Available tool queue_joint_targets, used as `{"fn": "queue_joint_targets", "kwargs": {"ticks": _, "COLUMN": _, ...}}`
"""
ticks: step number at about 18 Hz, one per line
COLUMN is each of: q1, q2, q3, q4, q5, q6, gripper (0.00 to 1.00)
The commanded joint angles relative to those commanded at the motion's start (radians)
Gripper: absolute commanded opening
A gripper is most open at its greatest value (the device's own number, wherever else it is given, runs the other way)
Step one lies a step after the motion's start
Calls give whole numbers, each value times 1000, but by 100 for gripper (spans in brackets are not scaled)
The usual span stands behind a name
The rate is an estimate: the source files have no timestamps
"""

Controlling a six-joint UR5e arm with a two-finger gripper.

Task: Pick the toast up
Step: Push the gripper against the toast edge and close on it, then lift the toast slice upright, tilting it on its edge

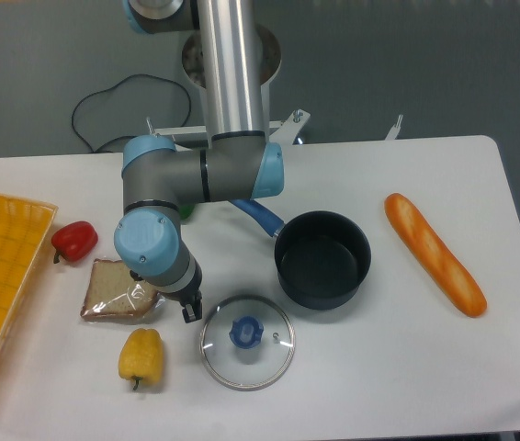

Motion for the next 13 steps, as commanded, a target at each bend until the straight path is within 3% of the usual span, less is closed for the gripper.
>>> {"fn": "queue_joint_targets", "kwargs": {"ticks": 6, "q1": 12, "q2": 31, "q3": 54, "q4": -98, "q5": -29, "q6": 0, "gripper": 2}}
{"fn": "queue_joint_targets", "kwargs": {"ticks": 10, "q1": 29, "q2": 81, "q3": 89, "q4": -178, "q5": -92, "q6": 0, "gripper": 2}}
{"fn": "queue_joint_targets", "kwargs": {"ticks": 13, "q1": 26, "q2": 101, "q3": 92, "q4": -189, "q5": -107, "q6": 0, "gripper": 0}}
